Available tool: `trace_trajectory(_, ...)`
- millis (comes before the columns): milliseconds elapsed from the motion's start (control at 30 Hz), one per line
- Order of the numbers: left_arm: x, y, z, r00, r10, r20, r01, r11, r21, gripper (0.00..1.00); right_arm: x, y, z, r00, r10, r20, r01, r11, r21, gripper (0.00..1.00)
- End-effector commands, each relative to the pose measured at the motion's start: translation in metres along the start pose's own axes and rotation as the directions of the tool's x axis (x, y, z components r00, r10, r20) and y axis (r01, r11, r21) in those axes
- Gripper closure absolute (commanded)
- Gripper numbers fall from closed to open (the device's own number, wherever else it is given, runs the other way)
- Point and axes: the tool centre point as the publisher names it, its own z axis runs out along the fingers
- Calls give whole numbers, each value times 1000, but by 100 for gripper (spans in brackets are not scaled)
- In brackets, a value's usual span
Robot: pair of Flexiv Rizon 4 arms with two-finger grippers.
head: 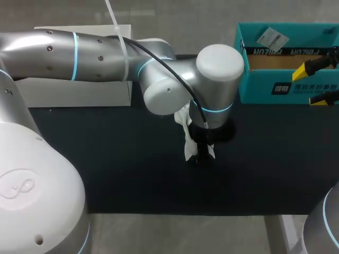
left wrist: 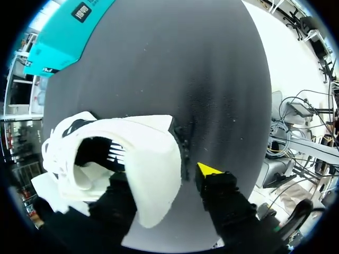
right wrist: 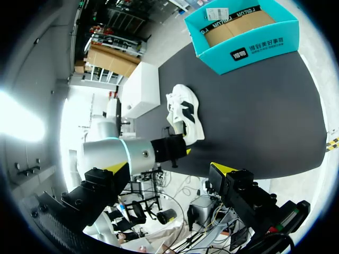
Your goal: Take the shoe out of the shoebox, open the shoe tongue, remove and reinsert the insole, then place the shoe into the shoebox
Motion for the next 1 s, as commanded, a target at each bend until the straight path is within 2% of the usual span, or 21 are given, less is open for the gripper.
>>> trace_trajectory(33, 1, -6, 5, 1000, 4, -6, -5, 1000, -12, 70, 0, -1, 1, 1000, 1, 2, -1, 1000, -2, 0)
trace_trajectory(67, 2, -7, 4, 1000, 6, -7, -6, 1000, -12, 75, 0, -1, 1, 1000, 1, 2, -1, 1000, -2, 0)
trace_trajectory(100, 2, -7, 3, 1000, 7, -7, -7, 1000, -12, 83, 0, -1, 1, 1000, 1, 2, -1, 1000, -2, 0)
trace_trajectory(133, 2, -7, 3, 1000, 8, -8, -8, 1000, -13, 98, 0, -1, 1, 1000, 1, 2, -1, 1000, -2, 0)
trace_trajectory(167, 3, -7, 2, 1000, 15, -9, -15, 1000, -19, 100, 0, -1, 1, 1000, 1, 2, -1, 1000, -2, 0)
trace_trajectory(367, 4, -4, -18, 999, 31, -30, -31, 999, -24, 100, 0, -1, 1, 1000, 1, 2, -1, 1000, -2, 0)
trace_trajectory(633, -5, 4, -69, 996, 11, -92, -10, 1000, 11, 100, 0, -1, 1, 1000, 1, 2, -1, 1000, -2, 0)
trace_trajectory(800, -17, 14, -101, 993, -8, -115, 7, 1000, -6, 100, 0, -1, 1, 1000, 1, 2, -1, 1000, -2, 0)
trace_trajectory(933, -20, 20, -124, 993, 89, -81, -89, 996, 5, 100, 0, -1, 1, 1000, 1, 2, -1, 1000, -2, 0)
trace_trajectory(1000, -21, 22, -135, 984, 161, -82, -158, 987, 41, 100, 0, -1, 1, 1000, 1, 2, -1, 1000, -2, 0)
